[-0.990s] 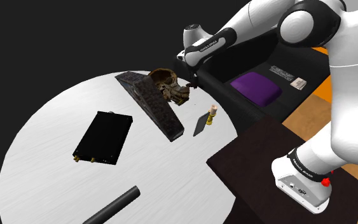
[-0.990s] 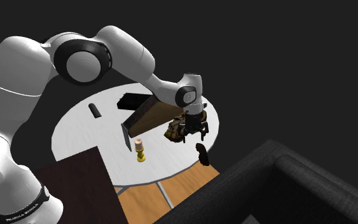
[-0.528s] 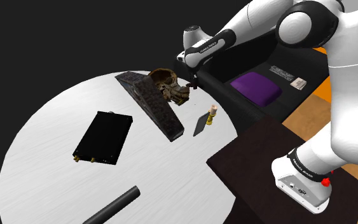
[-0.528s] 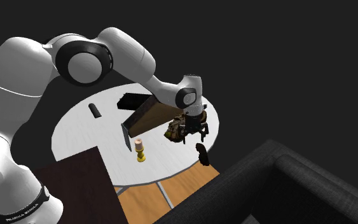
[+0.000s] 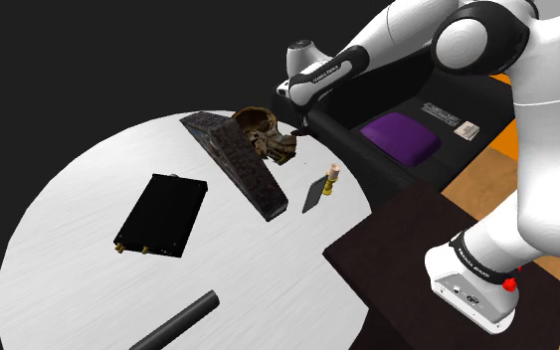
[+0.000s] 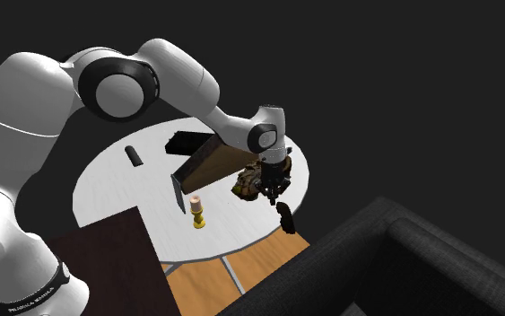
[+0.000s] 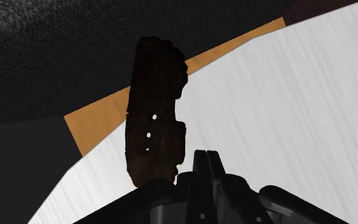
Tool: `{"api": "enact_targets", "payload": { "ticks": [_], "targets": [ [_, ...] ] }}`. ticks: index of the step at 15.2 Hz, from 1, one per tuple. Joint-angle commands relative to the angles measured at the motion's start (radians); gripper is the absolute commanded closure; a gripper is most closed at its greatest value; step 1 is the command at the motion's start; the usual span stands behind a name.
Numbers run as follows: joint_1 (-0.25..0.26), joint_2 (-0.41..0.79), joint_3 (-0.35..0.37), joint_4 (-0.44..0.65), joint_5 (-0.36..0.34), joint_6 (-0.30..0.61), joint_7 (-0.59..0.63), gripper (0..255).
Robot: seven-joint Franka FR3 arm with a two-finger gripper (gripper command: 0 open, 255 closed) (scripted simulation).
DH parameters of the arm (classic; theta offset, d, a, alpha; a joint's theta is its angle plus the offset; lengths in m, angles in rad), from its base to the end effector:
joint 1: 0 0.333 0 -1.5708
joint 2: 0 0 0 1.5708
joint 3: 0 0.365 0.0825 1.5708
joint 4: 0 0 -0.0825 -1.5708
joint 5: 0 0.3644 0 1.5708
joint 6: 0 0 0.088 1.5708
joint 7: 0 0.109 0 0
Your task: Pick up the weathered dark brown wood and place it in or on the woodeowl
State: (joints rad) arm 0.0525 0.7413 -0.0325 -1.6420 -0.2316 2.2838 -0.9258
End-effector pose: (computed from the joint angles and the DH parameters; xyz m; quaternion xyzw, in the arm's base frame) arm 0.6950 0.0117 0.2223 0.8440 0.5256 -0.0861 0.0633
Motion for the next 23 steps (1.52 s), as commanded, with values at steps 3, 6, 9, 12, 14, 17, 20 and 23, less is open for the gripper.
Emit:
{"api": "enact_targets", "payload": {
  "ticks": [3, 6, 9, 12, 14, 17, 20, 23],
  "targets": [
    [0.0, 0.0, 0.0, 0.0, 0.0, 0.0, 0.0, 255],
    [-0.141, 0.004, 0.076, 0.019, 0.134, 0.037, -0.129, 0],
    [-0.28, 0.04, 0.158, 0.058, 0.261, 0.053, -0.254, 0],
    [-0.276, 0.069, 0.157, 0.064, 0.259, 0.077, -0.252, 0],
    [-0.274, 0.088, 0.156, 0.069, 0.258, 0.092, -0.252, 0],
    [-0.272, 0.104, 0.156, 0.073, 0.257, 0.103, -0.251, 0],
    [-0.272, 0.104, 0.156, 0.074, 0.257, 0.103, -0.251, 0],
    [-0.272, 0.104, 0.156, 0.074, 0.257, 0.103, -0.251, 0]
  ]
}}
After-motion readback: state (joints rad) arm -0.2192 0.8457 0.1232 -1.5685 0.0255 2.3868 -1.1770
